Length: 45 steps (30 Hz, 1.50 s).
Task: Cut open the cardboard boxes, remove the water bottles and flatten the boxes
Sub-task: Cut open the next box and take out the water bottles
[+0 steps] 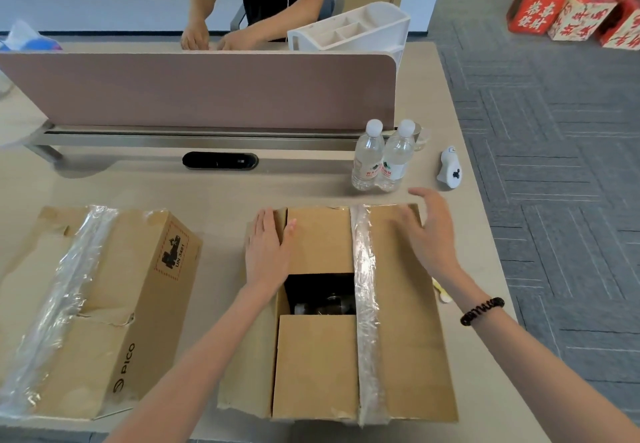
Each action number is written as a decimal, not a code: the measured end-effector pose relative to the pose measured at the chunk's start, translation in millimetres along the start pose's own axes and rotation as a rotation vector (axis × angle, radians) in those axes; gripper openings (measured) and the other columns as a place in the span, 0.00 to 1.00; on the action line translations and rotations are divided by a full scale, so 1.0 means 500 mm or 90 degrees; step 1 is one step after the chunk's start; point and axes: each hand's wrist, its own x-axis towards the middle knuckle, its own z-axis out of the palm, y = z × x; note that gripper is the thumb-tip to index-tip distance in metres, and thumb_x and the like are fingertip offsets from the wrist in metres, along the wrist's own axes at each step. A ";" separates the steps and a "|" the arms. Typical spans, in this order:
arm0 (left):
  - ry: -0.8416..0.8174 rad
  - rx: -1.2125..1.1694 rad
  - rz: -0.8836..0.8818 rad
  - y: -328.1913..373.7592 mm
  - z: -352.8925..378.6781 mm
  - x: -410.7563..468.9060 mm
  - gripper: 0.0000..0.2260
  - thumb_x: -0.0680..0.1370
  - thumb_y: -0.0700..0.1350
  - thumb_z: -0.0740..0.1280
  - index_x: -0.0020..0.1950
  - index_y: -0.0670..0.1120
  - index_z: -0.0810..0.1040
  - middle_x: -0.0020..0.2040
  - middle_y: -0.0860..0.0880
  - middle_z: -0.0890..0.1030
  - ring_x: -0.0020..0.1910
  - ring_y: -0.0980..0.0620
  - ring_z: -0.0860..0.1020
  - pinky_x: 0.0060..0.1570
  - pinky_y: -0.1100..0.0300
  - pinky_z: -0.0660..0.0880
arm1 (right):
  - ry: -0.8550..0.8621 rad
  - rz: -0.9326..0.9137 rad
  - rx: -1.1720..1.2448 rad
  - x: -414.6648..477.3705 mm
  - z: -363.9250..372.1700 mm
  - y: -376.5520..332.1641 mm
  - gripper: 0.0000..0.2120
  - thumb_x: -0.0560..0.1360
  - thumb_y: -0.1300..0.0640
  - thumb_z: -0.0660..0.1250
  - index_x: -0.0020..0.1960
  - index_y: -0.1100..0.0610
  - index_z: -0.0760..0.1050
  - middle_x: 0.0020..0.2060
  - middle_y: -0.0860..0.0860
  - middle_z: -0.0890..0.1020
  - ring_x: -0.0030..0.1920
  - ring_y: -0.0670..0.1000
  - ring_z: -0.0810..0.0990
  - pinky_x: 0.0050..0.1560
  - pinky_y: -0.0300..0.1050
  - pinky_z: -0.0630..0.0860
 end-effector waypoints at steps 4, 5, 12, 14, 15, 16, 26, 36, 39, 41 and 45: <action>0.123 0.085 0.167 0.031 -0.008 -0.010 0.24 0.83 0.49 0.61 0.77 0.43 0.60 0.77 0.43 0.63 0.75 0.45 0.61 0.74 0.50 0.58 | 0.115 0.111 -0.057 -0.015 -0.034 0.109 0.08 0.80 0.59 0.61 0.58 0.58 0.73 0.54 0.51 0.77 0.54 0.51 0.76 0.54 0.48 0.74; 0.141 0.108 0.206 0.040 -0.006 -0.012 0.22 0.82 0.46 0.63 0.74 0.42 0.64 0.74 0.43 0.66 0.73 0.44 0.64 0.73 0.49 0.62 | 0.082 0.140 -0.094 -0.026 -0.037 0.140 0.07 0.80 0.59 0.62 0.57 0.59 0.73 0.53 0.53 0.78 0.51 0.52 0.77 0.49 0.47 0.73; 0.053 -0.023 0.203 0.122 0.028 -0.046 0.03 0.79 0.46 0.67 0.47 0.49 0.75 0.44 0.57 0.75 0.43 0.56 0.74 0.44 0.56 0.76 | -0.207 0.196 -0.270 -0.095 -0.032 0.272 0.12 0.74 0.52 0.71 0.53 0.56 0.73 0.50 0.50 0.77 0.49 0.53 0.77 0.44 0.50 0.75; -0.002 -0.018 0.134 0.141 0.040 -0.050 0.07 0.79 0.51 0.66 0.45 0.49 0.76 0.41 0.56 0.77 0.42 0.56 0.75 0.43 0.54 0.77 | -0.236 0.163 -0.329 -0.101 -0.028 0.279 0.09 0.74 0.54 0.70 0.51 0.55 0.72 0.49 0.50 0.77 0.49 0.54 0.77 0.42 0.48 0.74; -0.023 -0.024 0.108 0.146 0.044 -0.048 0.09 0.79 0.53 0.66 0.45 0.48 0.77 0.41 0.55 0.78 0.42 0.56 0.76 0.44 0.52 0.77 | -0.243 0.145 -0.356 -0.103 -0.026 0.283 0.08 0.75 0.56 0.69 0.50 0.55 0.72 0.49 0.51 0.77 0.48 0.54 0.77 0.40 0.48 0.73; -0.045 -0.041 0.085 0.152 0.046 -0.045 0.12 0.79 0.55 0.65 0.45 0.48 0.78 0.42 0.55 0.79 0.43 0.56 0.77 0.46 0.51 0.78 | -0.249 0.134 -0.373 -0.103 -0.024 0.285 0.06 0.75 0.57 0.67 0.51 0.56 0.72 0.49 0.51 0.77 0.48 0.55 0.77 0.39 0.47 0.72; -0.240 -0.181 -0.102 0.208 0.076 -0.035 0.26 0.75 0.62 0.69 0.30 0.46 0.62 0.27 0.52 0.64 0.32 0.50 0.62 0.38 0.57 0.62 | -0.123 0.204 -0.136 0.006 -0.068 0.223 0.04 0.77 0.61 0.59 0.51 0.56 0.70 0.43 0.52 0.78 0.41 0.58 0.78 0.41 0.51 0.73; -0.270 -0.281 -0.146 0.193 0.075 -0.033 0.20 0.74 0.52 0.74 0.39 0.38 0.70 0.52 0.39 0.73 0.46 0.49 0.72 0.51 0.56 0.69 | -0.314 -0.023 0.084 0.201 -0.077 0.018 0.10 0.81 0.63 0.57 0.58 0.52 0.72 0.40 0.48 0.82 0.36 0.49 0.76 0.42 0.45 0.77; -0.282 -0.301 -0.156 0.189 0.075 -0.032 0.20 0.74 0.52 0.74 0.47 0.35 0.74 0.56 0.40 0.73 0.54 0.45 0.75 0.57 0.57 0.70 | -0.482 -0.114 0.056 0.232 -0.055 -0.018 0.11 0.81 0.66 0.58 0.60 0.59 0.75 0.40 0.49 0.82 0.35 0.48 0.76 0.40 0.34 0.72; -0.279 -0.299 -0.157 0.191 0.073 -0.034 0.18 0.75 0.50 0.73 0.51 0.35 0.76 0.58 0.41 0.72 0.58 0.46 0.74 0.61 0.58 0.69 | -0.568 -0.162 0.016 0.249 -0.043 -0.033 0.10 0.80 0.66 0.59 0.57 0.60 0.76 0.38 0.50 0.83 0.32 0.47 0.76 0.38 0.33 0.72; -0.282 -0.298 -0.145 0.192 0.076 -0.031 0.15 0.76 0.46 0.72 0.52 0.34 0.77 0.52 0.46 0.71 0.54 0.50 0.73 0.61 0.56 0.72 | -0.616 -0.209 -0.050 0.285 -0.025 -0.036 0.06 0.79 0.62 0.64 0.49 0.60 0.80 0.33 0.50 0.83 0.26 0.44 0.73 0.34 0.39 0.72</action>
